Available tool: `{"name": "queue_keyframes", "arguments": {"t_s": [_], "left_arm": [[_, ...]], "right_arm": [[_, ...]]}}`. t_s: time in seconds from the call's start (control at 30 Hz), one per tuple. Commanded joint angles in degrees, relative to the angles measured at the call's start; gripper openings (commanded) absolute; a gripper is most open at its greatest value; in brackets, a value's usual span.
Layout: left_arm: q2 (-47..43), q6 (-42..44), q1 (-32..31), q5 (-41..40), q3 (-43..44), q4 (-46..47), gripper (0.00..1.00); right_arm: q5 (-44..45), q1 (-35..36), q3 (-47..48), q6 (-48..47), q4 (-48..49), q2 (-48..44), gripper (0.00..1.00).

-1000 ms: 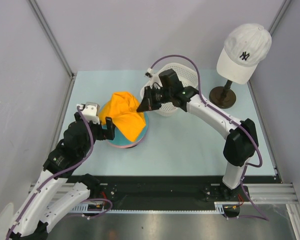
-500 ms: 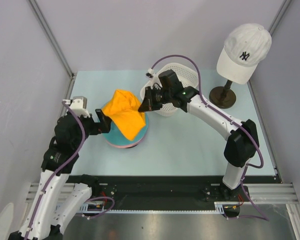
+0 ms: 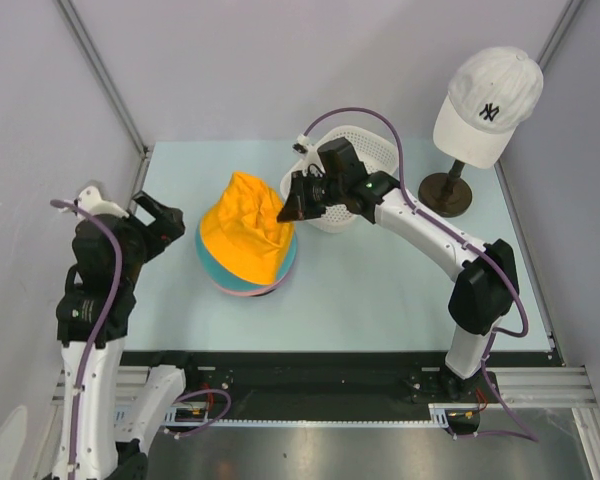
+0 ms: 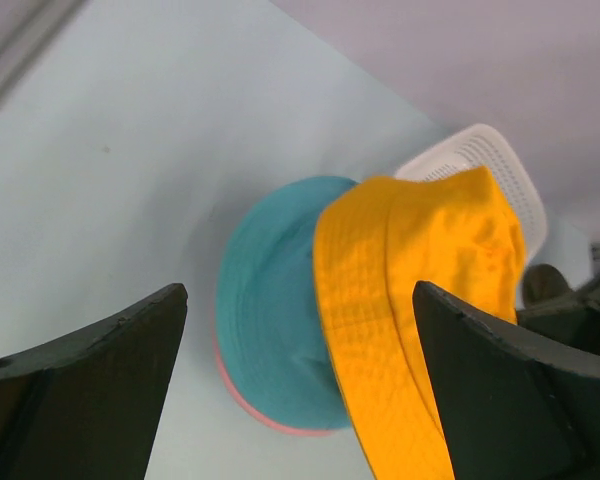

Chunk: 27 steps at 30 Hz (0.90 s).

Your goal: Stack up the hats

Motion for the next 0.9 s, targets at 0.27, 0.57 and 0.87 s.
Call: {"name": "queue_keyframes", "arguments": {"t_s": [0.27, 0.57, 0.87], "left_arm": [[-9.4, -23.0, 0.5, 27.2, -24.3, 24.1, 0.82], [-10.8, -25.5, 0.5, 27.2, -26.8, 25.8, 0.62], [-10.6, -24.9, 0.5, 23.9, -22.7, 17.2, 0.63]], "right_arm": [[0.6, 0.9, 3.0, -0.4, 0.2, -2.1, 0.00], [0.9, 1.2, 3.4, -0.8, -0.4, -1.9, 0.00], [1.2, 1.8, 3.9, -1.0, -1.0, -1.8, 0.00]]}}
